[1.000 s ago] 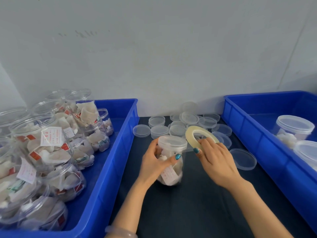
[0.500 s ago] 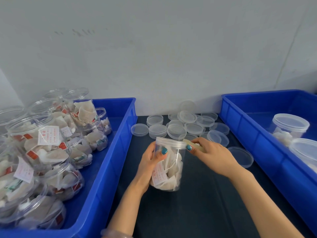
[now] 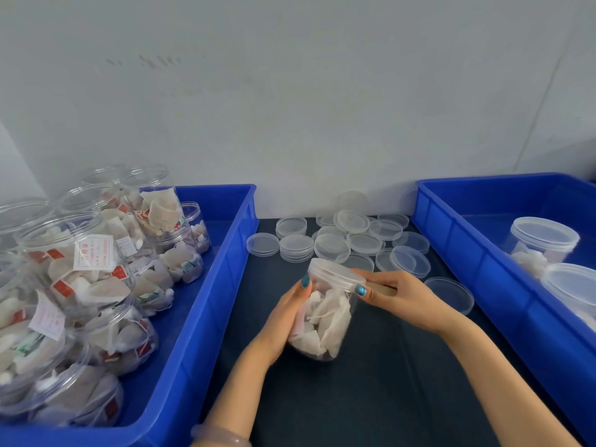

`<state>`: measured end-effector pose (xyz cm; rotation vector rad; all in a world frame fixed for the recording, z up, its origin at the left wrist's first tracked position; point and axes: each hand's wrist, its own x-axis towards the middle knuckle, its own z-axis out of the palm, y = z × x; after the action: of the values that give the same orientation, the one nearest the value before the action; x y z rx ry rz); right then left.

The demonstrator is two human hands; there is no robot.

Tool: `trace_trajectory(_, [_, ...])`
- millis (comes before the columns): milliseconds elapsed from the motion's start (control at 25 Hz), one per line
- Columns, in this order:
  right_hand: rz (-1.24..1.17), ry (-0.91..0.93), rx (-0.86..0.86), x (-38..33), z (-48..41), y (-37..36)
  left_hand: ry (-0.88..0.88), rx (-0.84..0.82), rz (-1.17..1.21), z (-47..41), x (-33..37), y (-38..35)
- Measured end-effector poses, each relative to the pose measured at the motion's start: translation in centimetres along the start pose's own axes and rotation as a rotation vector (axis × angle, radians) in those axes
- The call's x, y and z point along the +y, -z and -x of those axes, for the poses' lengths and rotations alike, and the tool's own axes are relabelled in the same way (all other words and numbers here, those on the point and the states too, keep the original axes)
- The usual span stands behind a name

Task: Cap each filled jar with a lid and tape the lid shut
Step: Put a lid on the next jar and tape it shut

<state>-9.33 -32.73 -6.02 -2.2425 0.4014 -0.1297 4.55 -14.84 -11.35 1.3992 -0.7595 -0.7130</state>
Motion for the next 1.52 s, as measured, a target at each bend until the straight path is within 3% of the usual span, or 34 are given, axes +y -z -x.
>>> trace_trajectory(120, [0.098,-0.008,0.133,-0.4,0.2,-0.5,-0.287,0.337,-0.159,-0.1,-0.5,-0.9])
trace_trajectory(160, [0.133,-0.014,0.152,-0.7,0.2,-0.7,-0.33,0.369,-0.2,-0.1,-0.8,-1.1])
trace_trajectory(280, [0.166,0.008,0.159,-1.3,0.1,-1.4,-0.292,0.309,-0.386,0.1,-1.4,-2.0])
trace_trajectory(400, [0.235,0.046,0.095,-1.0,0.2,-1.2,-0.212,0.416,-0.54,-0.1,-1.2,-1.8])
trace_trajectory(760, [0.619,0.038,0.189,-0.6,-0.4,-0.2,-0.073,0.306,-0.024,0.6,-0.1,-1.0])
trace_trajectory(960, [0.568,0.017,0.136,-0.7,-0.6,0.2,-0.066,0.19,0.087,1.3,0.6,-1.1])
trace_trajectory(1120, [0.372,0.05,0.04,-1.3,-0.6,0.3,-0.04,0.073,0.135,1.4,0.7,-0.9])
trace_trajectory(1280, [0.234,0.075,0.055,-1.7,-0.1,0.3,-0.084,0.052,-0.06,1.3,1.4,-0.7])
trace_trajectory(1400, [0.29,0.045,0.169,-1.7,0.1,-0.2,-0.266,0.327,-0.228,1.6,1.1,-1.7])
trace_trajectory(1520, [0.363,0.058,0.245,-2.0,0.2,-1.1,-0.311,0.409,-0.518,1.8,0.9,-2.6])
